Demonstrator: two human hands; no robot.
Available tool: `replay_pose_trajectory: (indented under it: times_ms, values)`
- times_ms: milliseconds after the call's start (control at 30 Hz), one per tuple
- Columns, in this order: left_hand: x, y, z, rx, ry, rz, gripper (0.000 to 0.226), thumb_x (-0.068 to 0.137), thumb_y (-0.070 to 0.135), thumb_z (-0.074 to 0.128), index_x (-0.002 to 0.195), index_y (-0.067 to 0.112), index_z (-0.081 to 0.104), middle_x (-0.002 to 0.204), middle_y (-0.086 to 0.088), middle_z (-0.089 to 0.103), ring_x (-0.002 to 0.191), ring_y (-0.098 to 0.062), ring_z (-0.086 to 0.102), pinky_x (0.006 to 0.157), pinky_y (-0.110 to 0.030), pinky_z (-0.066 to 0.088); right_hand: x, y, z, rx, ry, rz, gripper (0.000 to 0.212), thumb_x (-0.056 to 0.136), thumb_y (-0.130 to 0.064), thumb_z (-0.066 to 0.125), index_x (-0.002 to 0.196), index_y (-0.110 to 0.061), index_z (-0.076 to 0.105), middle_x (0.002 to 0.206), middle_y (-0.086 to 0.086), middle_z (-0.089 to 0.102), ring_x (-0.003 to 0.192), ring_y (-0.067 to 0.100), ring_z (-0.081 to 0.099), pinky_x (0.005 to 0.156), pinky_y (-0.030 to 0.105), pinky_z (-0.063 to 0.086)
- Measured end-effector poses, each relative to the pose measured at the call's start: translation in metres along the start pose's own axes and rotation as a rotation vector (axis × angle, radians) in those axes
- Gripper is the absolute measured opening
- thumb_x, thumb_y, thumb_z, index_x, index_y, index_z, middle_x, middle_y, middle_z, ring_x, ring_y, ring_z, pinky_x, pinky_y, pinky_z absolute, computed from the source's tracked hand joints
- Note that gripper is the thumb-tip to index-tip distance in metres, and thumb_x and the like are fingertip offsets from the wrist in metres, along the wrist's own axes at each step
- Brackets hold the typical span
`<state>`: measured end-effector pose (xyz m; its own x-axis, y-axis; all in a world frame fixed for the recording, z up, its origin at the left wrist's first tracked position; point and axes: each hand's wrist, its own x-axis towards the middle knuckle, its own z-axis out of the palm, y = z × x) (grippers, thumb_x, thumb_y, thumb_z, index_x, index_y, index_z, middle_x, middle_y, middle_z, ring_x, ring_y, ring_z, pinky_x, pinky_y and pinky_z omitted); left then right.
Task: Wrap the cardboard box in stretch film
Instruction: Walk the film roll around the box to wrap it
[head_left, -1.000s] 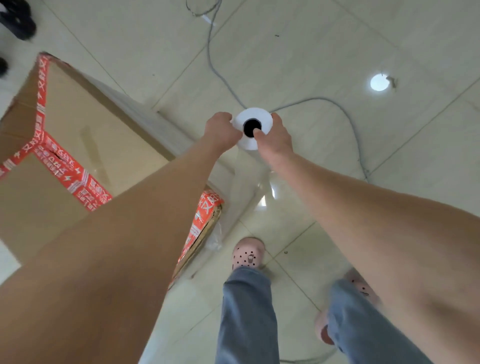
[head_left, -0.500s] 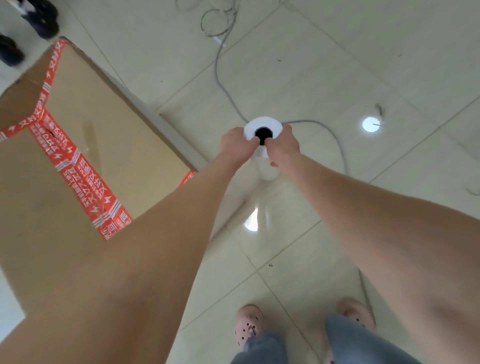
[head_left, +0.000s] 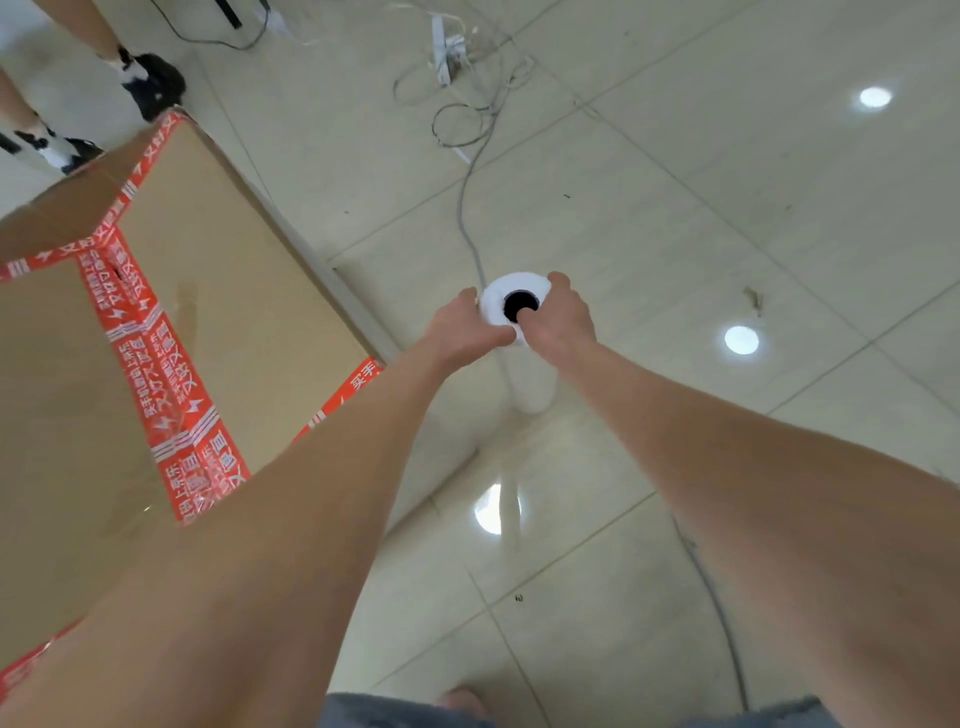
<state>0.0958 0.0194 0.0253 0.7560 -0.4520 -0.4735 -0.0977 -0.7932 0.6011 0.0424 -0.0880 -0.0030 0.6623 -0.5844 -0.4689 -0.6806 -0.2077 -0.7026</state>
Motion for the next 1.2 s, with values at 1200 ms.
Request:
replay_pose_trajectory:
  times_ms: [1200]
  values:
    - [-0.003, 0.002, 0.031, 0.271, 0.204, 0.033, 0.025, 0.082, 0.013, 0.066, 0.068, 0.011, 0.046, 0.061, 0.001, 0.04, 0.074, -0.021, 0.048, 0.049, -0.021, 0.032, 0.035, -0.006, -0.006, -0.487, 0.18, -0.334, 0.028, 0.085, -0.011, 0.042, 0.105, -0.02, 0.06, 0.114, 0.009, 0.06, 0.091, 0.029, 0.051, 0.069, 0.03, 0.034]
